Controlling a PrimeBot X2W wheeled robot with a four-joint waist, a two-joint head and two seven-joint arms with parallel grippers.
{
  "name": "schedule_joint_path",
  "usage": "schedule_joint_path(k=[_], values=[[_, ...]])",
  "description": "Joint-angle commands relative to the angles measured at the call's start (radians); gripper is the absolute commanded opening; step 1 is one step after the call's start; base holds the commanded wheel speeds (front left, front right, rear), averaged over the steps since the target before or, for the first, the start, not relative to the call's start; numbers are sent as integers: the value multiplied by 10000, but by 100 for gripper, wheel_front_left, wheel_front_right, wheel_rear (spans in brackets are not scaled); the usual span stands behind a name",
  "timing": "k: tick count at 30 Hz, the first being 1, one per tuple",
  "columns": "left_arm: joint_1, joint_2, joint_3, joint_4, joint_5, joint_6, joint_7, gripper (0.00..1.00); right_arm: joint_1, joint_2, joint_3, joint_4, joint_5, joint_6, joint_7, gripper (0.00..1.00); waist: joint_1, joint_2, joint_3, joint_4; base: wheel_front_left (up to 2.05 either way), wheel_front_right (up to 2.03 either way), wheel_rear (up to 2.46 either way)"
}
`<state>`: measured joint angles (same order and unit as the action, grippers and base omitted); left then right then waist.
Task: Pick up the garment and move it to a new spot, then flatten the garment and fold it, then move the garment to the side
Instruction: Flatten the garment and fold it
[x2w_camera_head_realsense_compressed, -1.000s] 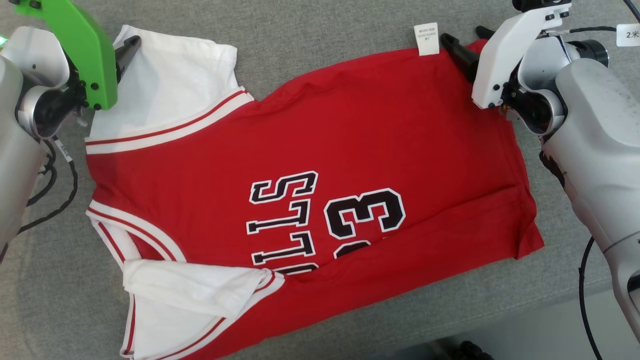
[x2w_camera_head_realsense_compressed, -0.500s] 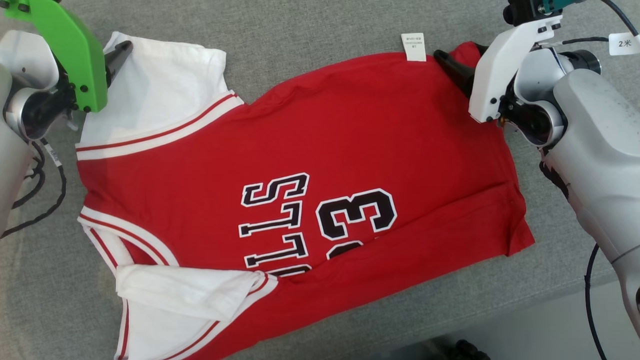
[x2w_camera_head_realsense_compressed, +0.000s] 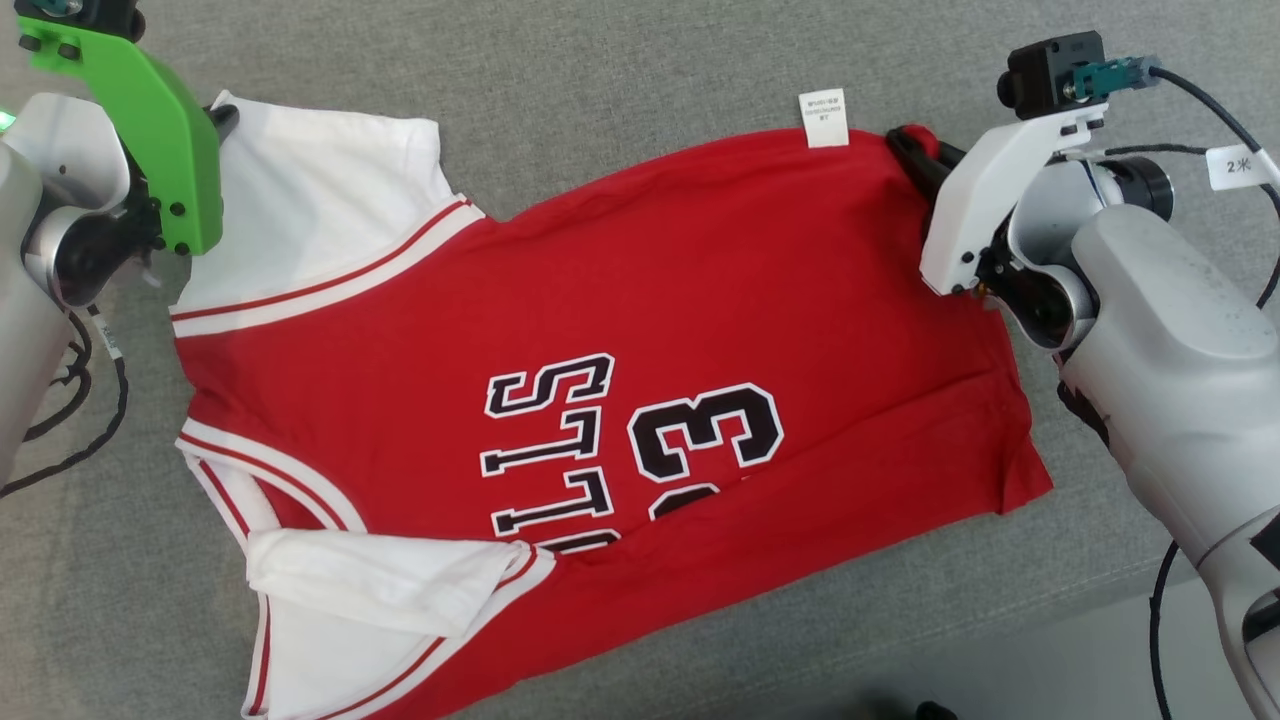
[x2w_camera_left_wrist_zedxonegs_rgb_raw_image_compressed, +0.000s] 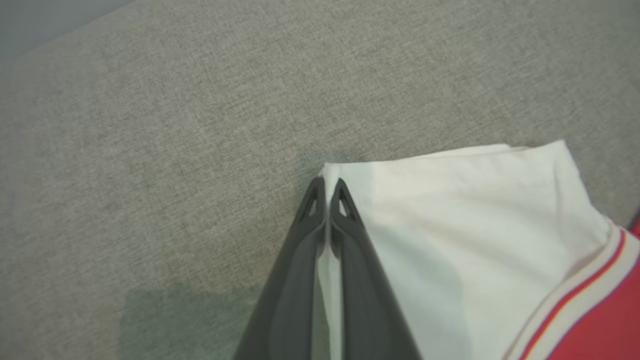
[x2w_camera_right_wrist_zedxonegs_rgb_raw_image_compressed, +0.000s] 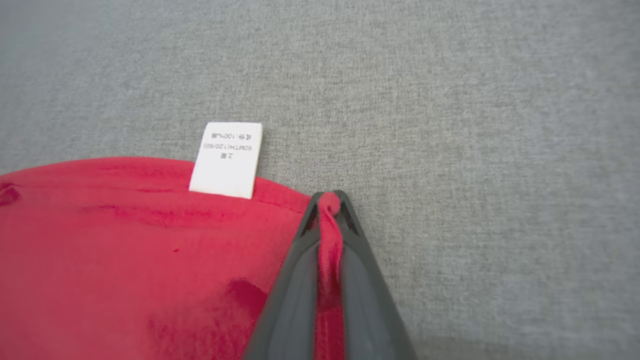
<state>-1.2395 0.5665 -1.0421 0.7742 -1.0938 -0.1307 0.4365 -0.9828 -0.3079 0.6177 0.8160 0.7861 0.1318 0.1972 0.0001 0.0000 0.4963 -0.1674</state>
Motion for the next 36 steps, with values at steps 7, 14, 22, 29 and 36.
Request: schedule_joint_path(k=[7,14,22,29,36], values=[[407,233,-416,-154,-500,4,-646,0,442,334,-430,1101,-279,-20,-1823,0,-1,0,-1249,378,0,0,0],[734,400,-888,-569,-919,4,-1073,0,645,441,-495,1844,-347,-20,-2879,0,-1,0,-2061,707,0,0,0],[1192,1064,-1617,-1619,-1457,5,-827,0,1137,151,-292,2273,-158,-20,-3148,0,-1,0,-2873,1076,0,0,0],[1938,1820,-2006,-3223,-2459,5,265,0,1626,-225,141,2179,51,-20,-2885,0,-1,0,-3417,1372,0,0,0],[2685,2403,-2163,-5020,-3604,5,1669,0,1756,-514,690,1935,262,-20,-2632,0,-1,0,-3623,1499,0,0,0]])
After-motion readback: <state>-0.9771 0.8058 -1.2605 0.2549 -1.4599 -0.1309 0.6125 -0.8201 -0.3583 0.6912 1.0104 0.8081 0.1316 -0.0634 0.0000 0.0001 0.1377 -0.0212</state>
